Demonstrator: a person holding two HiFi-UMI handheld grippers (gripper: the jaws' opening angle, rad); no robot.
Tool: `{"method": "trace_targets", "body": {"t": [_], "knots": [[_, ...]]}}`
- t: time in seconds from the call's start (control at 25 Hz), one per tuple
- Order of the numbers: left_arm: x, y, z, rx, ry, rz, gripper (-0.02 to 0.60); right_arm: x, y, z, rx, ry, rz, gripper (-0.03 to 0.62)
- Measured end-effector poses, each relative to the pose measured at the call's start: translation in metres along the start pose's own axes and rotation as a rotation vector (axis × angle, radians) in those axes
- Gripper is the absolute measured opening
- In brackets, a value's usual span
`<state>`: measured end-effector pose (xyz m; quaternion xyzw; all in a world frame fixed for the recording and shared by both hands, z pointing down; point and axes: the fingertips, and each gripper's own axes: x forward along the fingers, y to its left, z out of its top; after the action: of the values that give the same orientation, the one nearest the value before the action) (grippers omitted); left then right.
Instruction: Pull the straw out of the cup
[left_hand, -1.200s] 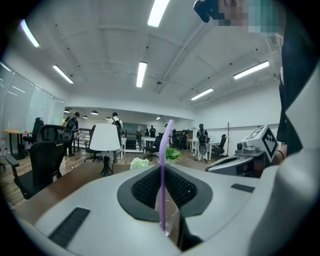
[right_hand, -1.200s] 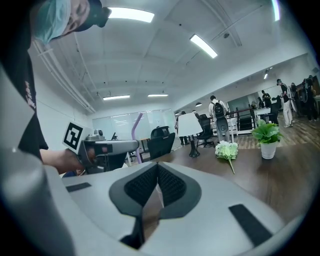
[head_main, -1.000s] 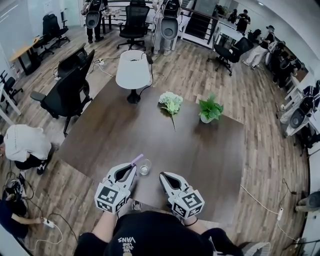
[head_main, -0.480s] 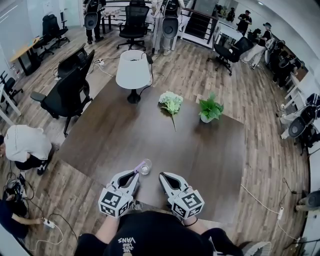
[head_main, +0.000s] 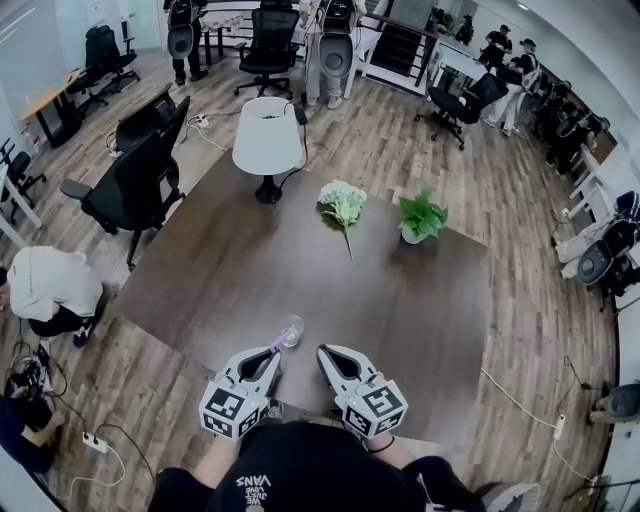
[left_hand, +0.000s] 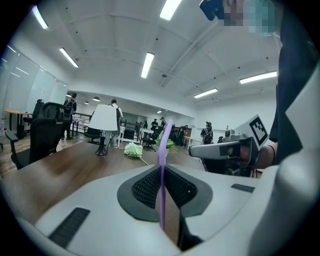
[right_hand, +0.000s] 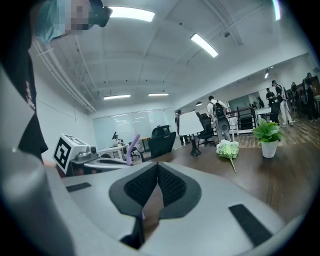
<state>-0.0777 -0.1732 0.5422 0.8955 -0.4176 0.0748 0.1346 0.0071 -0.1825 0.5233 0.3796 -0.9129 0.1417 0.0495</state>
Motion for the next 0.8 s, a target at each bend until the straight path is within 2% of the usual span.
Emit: {"method": "trace_targets", "body": {"t": [0.8], "knots": [[-0.008,-0.003,-0.001,-0.023,-0.022,0.013,0.032,0.001,0.011,-0.001,-0.032,0.016,0.038,0.017]]}}
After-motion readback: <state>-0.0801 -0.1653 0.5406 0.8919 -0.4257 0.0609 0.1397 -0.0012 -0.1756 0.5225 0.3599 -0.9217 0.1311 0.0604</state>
